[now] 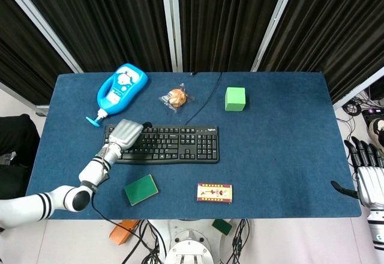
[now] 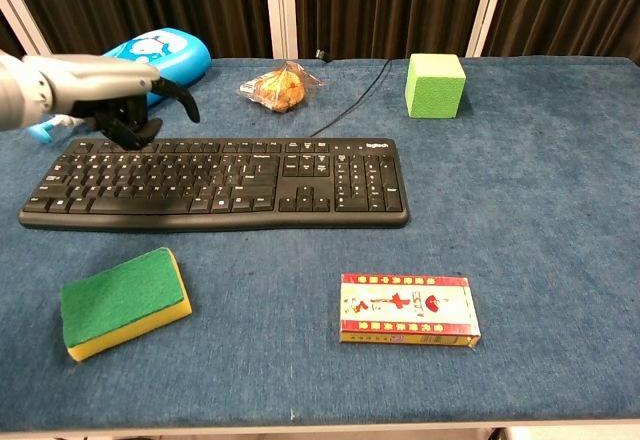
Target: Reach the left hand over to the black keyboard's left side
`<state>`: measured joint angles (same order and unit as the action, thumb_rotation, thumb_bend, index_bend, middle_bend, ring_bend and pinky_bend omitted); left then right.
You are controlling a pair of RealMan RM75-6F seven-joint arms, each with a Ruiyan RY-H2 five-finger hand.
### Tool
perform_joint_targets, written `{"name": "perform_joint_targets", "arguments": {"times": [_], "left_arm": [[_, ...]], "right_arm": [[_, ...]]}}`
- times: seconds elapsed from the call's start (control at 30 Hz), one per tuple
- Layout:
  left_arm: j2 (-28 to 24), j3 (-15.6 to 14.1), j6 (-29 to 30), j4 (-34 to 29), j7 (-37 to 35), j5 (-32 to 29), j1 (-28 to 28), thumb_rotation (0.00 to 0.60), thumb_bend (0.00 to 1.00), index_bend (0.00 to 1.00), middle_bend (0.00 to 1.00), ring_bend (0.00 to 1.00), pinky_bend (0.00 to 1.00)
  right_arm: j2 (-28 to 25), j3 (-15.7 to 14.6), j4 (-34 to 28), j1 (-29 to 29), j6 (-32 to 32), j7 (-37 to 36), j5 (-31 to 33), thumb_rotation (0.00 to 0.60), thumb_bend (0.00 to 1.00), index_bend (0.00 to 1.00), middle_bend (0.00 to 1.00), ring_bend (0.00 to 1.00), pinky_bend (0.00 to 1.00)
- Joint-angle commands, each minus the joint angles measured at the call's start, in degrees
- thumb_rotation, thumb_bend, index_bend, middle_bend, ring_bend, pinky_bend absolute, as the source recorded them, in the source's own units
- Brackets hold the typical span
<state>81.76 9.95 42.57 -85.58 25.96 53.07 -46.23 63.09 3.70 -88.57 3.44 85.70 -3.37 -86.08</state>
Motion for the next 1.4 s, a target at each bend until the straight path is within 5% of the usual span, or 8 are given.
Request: {"name": "perform_joint_targets", "arguments": {"times": [0.03,0.67,0.87,1.0,1.1,1.23,1.33,1.4], "left_arm": [[1.3,-0.9,-0.8,1.7,1.2,-2.6,-1.5,0.600,0.70,0.24,0.98,0.95,0.92],[3.1,-4.3,-0.2,4.4,2.7,-9.1,-5.0,0.600,0.70,0.24,0.98,0.95,0.92],[-1.1,-2.4,8.8,-1.7,0.0,-3.6,-2.3,0.600,0.68,0.24,0.96,0.93,0.91],[-4.2,-2.1,20.1,-5.8,-3.5,4.4,2.7,0.600,0.58,0.24,0.81,0.79,0.89],[-5.3,-3.4,28.0,-7.3,-6.4,9.8,7.5,0.600,0.46,0.24,0.66,0.64,0.70],[-7.0,-6.6,35.0,-7.7,-9.7,14.6,13.7,0.600,0.22,0.21,0.35,0.28,0.22],[-7.4,-9.2,39.9,-7.0,-12.6,17.7,18.7,0.600,0.13,0.18,0.22,0.09,0.06],[-7.4,-11.2,42.6,-6.1,-13.9,19.4,22.0,0.600,0.11,0.17,0.20,0.06,0.04]], "right_arm": [[0.1,0.0,0.1,0.0,-0.1,-0.1,0.1,0.600,0.19,0.00,0.03,0.00,0.00],[0.1,0.1,0.2,-0.1,-0.2,0.2,0.5,0.600,0.19,0.00,0.03,0.00,0.00],[0.0,0.2,0.1,-0.2,0.1,0.0,0.4,0.600,0.19,0.00,0.03,0.00,0.00],[0.0,0.2,0.4,-0.3,0.2,-0.5,0.5,0.600,0.19,0.00,0.03,0.00,0.00],[0.1,0.2,0.9,-0.5,0.2,-1.1,0.7,0.600,0.19,0.00,0.03,0.00,0.00],[0.4,0.1,1.7,-0.7,0.2,-2.0,0.7,0.600,0.19,0.00,0.03,0.00,0.00],[0.5,0.0,2.1,-0.9,0.6,-2.4,0.4,0.600,0.19,0.00,0.03,0.00,0.00],[0.6,0.1,2.2,-0.9,0.9,-2.5,0.3,0.600,0.19,0.00,0.03,0.00,0.00]]}}
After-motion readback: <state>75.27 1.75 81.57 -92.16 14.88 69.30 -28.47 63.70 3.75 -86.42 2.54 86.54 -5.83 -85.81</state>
